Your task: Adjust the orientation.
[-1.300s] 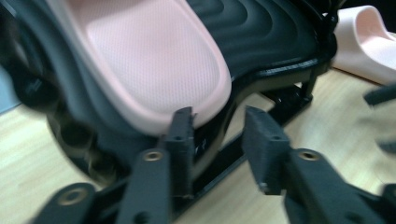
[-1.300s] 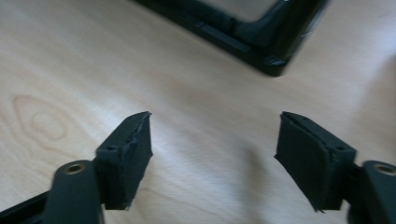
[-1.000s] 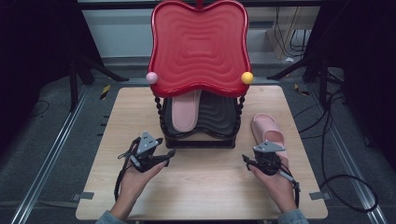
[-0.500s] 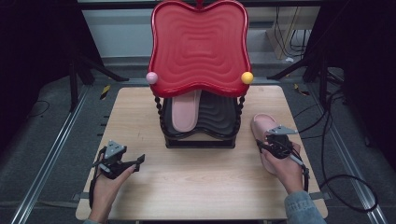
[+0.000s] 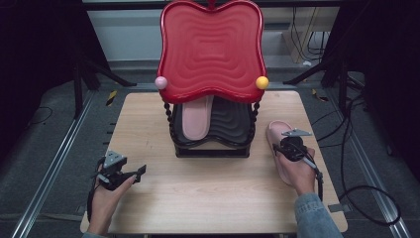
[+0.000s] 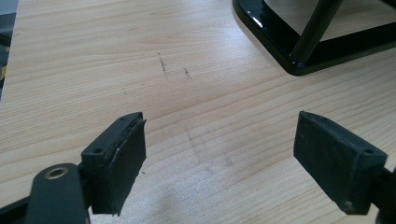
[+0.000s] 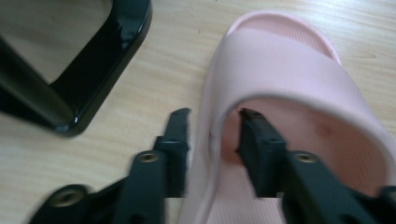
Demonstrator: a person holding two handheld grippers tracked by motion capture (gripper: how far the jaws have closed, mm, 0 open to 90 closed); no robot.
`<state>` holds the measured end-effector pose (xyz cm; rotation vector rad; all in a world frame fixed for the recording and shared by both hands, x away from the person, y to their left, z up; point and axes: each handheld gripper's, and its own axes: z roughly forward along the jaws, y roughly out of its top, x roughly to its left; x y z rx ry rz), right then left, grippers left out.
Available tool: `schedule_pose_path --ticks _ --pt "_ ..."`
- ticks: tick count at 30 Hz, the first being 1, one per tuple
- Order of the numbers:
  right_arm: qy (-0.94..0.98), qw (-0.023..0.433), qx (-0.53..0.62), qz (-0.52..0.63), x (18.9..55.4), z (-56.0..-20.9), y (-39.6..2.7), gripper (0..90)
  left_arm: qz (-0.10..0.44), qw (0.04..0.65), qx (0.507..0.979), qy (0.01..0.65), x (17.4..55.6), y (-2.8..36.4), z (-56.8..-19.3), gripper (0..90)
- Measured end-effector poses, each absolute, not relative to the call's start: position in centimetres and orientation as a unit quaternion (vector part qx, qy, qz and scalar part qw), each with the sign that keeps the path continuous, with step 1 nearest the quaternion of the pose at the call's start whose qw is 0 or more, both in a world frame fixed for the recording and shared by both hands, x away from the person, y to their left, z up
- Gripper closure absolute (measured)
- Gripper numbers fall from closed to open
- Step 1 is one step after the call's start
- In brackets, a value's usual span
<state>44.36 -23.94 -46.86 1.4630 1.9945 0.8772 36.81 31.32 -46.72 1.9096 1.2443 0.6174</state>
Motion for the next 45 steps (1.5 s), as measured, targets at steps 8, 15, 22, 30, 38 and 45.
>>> schedule_pose_path --ticks 8,15,22,30,38,45 --pt "0.747 0.272 0.512 0.325 42.0 -45.4 -24.6 85.1 0.246 0.367 0.748 0.496 36.9 31.3 -47.4 17.8" --pt "0.779 0.256 0.463 0.336 34.4 -43.4 -24.6 85.0 0.254 0.367 0.738 0.507 36.8 31.5 -48.6 16.1" --pt "0.828 0.217 0.386 0.344 30.1 -43.3 -20.6 84.6 0.257 0.361 0.746 0.498 36.8 31.8 -49.4 11.2" --pt "0.857 0.182 0.320 0.361 30.8 -43.5 -13.4 84.6 0.245 0.363 0.745 0.503 37.0 31.7 -49.9 11.3" --pt "0.877 0.146 0.271 0.368 31.6 -44.4 -6.8 84.5 0.242 0.358 0.750 0.500 37.1 31.6 -50.1 11.3" --pt "0.889 0.122 0.256 0.361 31.9 -45.8 -3.8 83.5 0.239 0.355 0.753 0.499 37.1 31.7 -50.3 11.3"
